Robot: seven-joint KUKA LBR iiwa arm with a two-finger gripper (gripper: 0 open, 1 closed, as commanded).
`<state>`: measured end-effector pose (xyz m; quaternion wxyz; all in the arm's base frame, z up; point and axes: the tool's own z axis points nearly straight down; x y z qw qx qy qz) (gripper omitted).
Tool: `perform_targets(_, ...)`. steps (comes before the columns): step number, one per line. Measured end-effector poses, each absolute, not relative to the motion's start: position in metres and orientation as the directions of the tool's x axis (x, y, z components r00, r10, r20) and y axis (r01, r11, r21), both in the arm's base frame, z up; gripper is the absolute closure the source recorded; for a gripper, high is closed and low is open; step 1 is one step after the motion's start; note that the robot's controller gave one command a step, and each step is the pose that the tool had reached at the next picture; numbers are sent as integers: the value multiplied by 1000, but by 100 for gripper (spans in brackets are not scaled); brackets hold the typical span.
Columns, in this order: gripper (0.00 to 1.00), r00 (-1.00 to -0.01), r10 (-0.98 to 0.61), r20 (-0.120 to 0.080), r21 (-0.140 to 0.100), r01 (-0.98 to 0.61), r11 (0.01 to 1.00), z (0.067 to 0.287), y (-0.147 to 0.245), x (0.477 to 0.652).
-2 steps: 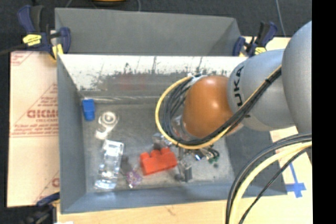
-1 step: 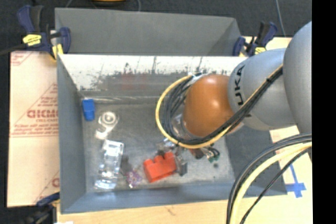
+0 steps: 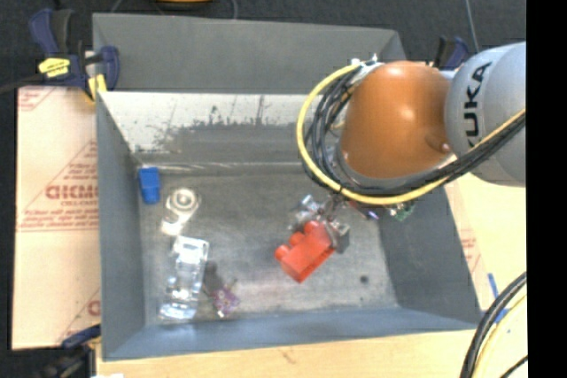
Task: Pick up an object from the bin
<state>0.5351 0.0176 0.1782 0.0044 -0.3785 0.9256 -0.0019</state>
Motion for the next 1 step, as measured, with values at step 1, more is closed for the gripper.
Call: perform_targets(1,100,-717,-697,-8,-8,-697,717,276,23,518)
